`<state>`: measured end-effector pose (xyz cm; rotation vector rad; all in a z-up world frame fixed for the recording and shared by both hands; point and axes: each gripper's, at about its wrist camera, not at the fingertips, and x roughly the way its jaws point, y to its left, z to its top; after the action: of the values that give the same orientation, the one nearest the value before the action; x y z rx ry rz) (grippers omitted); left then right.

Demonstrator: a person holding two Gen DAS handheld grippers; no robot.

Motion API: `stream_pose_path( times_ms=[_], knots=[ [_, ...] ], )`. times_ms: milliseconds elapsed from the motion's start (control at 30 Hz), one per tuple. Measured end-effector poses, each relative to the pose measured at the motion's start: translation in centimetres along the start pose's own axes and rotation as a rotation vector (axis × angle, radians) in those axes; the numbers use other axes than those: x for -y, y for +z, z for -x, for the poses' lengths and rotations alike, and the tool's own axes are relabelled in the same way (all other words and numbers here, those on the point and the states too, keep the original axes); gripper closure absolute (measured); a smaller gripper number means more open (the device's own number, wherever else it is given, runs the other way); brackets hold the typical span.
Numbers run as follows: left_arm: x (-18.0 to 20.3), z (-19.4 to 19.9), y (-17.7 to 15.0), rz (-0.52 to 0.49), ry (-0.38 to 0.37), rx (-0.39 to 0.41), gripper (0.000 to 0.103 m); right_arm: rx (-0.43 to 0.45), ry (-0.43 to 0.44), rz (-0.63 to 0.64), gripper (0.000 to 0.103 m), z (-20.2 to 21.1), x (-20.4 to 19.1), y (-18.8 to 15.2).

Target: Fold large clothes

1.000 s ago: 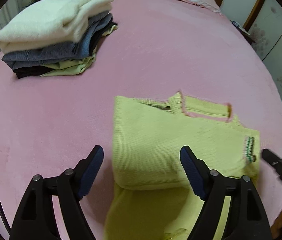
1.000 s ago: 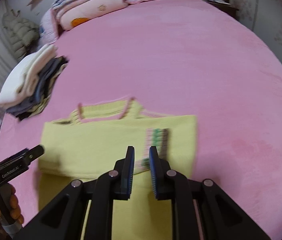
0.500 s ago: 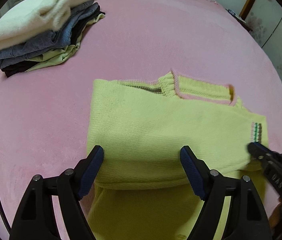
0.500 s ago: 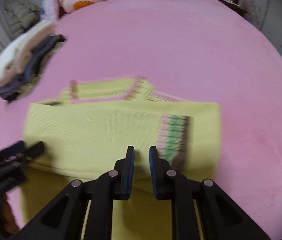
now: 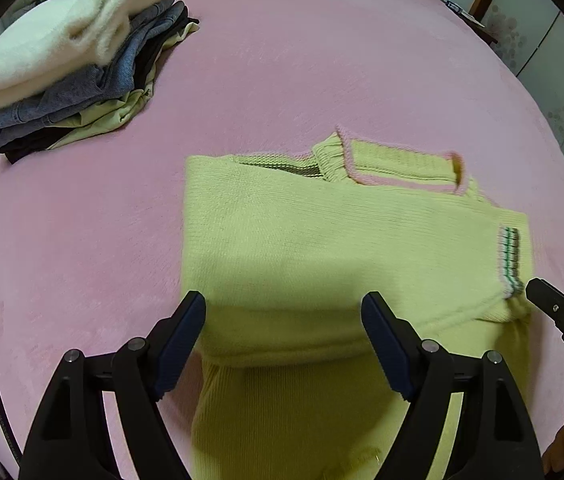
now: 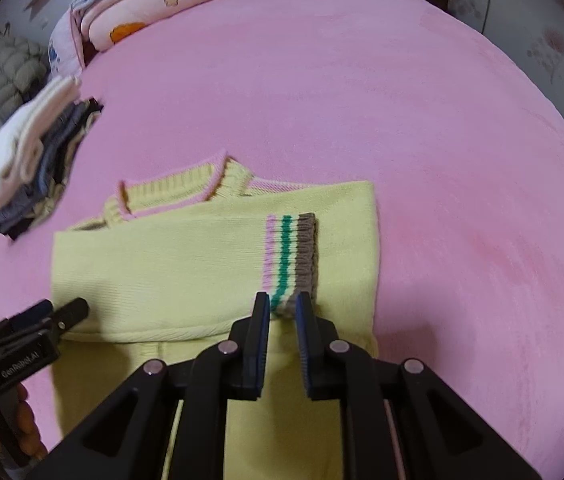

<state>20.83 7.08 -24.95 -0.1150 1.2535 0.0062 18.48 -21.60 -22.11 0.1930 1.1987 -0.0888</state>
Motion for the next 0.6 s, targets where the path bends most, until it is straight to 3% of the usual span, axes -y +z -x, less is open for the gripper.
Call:
stream_pose_path(
  times_ms=[367,600],
  knots=[
    [-0.1,9.0,0.2,-0.092,-0.051,0.057,0.024,0.083,0.003,-0.036,0.089,8.5,-1.7,-1.3],
    [0.6,14.9,0.1,-0.129,-0.106,0.098,0.017,0.136,-0.013,-0.065,0.089,13.3,-2.6,-2.1]
  ],
)
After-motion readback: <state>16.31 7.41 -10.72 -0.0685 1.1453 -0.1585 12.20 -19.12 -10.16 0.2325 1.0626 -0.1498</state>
